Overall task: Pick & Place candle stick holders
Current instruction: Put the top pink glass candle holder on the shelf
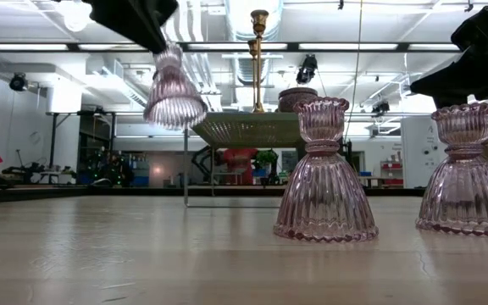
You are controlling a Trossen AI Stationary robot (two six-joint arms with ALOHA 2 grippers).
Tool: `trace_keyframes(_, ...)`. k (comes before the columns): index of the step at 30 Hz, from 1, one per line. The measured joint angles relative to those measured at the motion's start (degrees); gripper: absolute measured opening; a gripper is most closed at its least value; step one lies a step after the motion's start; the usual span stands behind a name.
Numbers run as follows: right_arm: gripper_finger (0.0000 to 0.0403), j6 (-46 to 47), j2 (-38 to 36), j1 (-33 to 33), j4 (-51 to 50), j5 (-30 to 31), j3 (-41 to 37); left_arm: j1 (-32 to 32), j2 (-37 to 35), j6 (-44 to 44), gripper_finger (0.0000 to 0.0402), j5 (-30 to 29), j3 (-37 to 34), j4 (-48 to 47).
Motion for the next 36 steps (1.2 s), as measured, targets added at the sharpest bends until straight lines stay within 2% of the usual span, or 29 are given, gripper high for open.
trace_keyframes(6,0.0013,0.0,0.0,0.0,0.0,0.0,0.0,2.2,-5.4,3.4,0.0023,-9.7,1.2,-1.3)
trace_keyframes(10,0.0013,0.0,0.0,0.0,0.0,0.0,0.0,6.8,-6.2,5.7,0.0023,-10.9,4.0,-3.7)
trace_keyframes(16,0.0013,0.0,0.0,0.0,0.0,0.0,0.0,16.6,-5.6,11.6,0.0023,-8.9,8.5,-4.8)
trace_keyframes(21,0.0013,0.0,0.0,0.0,0.0,0.0,0.0,26.7,-3.6,14.2,0.0023,-1.4,11.9,-4.9)
trace_keyframes(25,0.0013,0.0,0.0,0.0,0.0,0.0,0.0,33.1,-0.7,16.1,0.0023,-0.3,14.2,-5.1)
trace_keyframes(29,0.0013,0.0,0.0,0.0,0.0,0.0,0.0,37.0,2.8,16.9,0.0023,0.7,16.7,-4.9)
trace_keyframes(36,0.0013,0.0,0.0,0.0,0.0,0.0,0.0,40.4,9.9,19.7,0.0024,2.5,22.6,-6.1)
